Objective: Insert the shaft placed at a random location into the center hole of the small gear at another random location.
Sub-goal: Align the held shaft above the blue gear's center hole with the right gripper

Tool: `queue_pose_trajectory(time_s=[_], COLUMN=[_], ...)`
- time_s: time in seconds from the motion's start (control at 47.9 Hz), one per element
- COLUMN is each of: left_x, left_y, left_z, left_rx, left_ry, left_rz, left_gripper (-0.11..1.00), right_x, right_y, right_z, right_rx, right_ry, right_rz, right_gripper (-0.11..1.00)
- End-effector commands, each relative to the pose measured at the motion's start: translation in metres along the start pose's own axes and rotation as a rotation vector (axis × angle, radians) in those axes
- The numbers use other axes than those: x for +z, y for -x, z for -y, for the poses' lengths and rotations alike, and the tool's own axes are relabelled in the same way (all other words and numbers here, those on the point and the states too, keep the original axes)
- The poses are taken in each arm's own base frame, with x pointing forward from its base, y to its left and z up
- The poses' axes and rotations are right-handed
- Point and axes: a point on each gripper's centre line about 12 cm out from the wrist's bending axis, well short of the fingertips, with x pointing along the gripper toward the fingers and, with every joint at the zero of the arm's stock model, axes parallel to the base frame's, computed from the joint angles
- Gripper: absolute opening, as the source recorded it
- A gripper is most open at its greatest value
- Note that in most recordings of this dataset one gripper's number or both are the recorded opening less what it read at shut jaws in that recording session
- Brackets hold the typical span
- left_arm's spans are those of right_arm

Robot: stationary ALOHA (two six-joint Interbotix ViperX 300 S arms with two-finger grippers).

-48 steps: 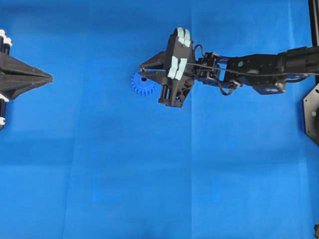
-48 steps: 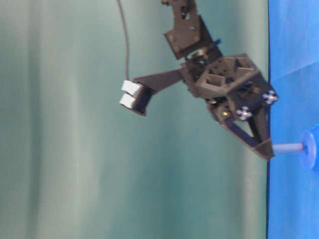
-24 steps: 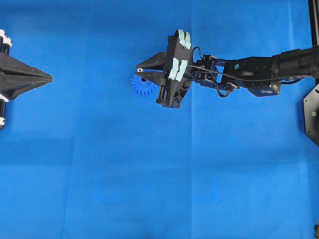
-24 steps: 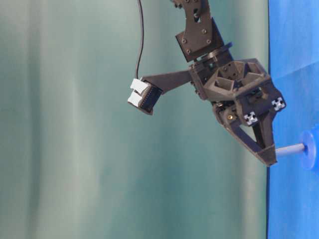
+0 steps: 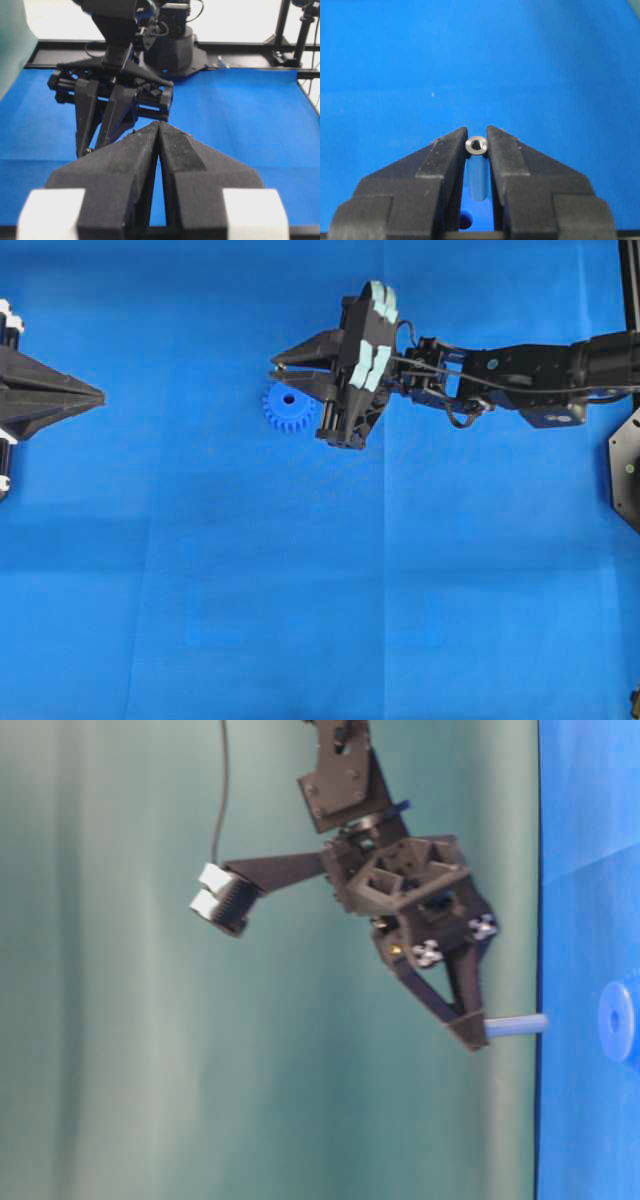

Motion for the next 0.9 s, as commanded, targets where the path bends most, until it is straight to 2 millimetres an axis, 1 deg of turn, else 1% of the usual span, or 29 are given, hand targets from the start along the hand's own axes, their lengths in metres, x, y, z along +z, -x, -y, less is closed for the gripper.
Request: queue_pose_trajectory(time_s=[0.0,0.209,0.355,0.584,0.772,0.877], left_x=[0.004,0.005,0.005,0.005,0.005,0.004], left_y=[-0.001,-0.001,-0.001,-0.001,-0.001,-0.001], left_z=[0.000,0.000,0.000,0.000,0.000,-0.001], left_rx=[0.001,0.001,0.001,0.001,0.001,0.002], left_ry=[-0.002,-0.003,-0.005,-0.005,-0.005,-0.005], left_rz=[0.014,0.015,0.018,0.018,0.018,0.017], left_gripper=[0.00,0.00,0.00,0.00,0.00,0.00], right_x=[0.016,0.013,0.005,-0.014,-0.037,-0.045], right_y=[0.006,0.006,0.002,-0.009,-0.016,-0.019], right_z=[-0.004,-0.007,-0.007,-0.007,-0.002,0.000], right_rx=[0.009,0.017,0.014,0.005,-0.022,-0.032], right_ry=[0.000,0.002,-0.004,-0.019,-0.044,-0.050], right_rz=[0.044,0.040,0.030,0.024,-0.023,-0.033], right_gripper=[0.03,0.03,0.03,0.03,0.03,0.03])
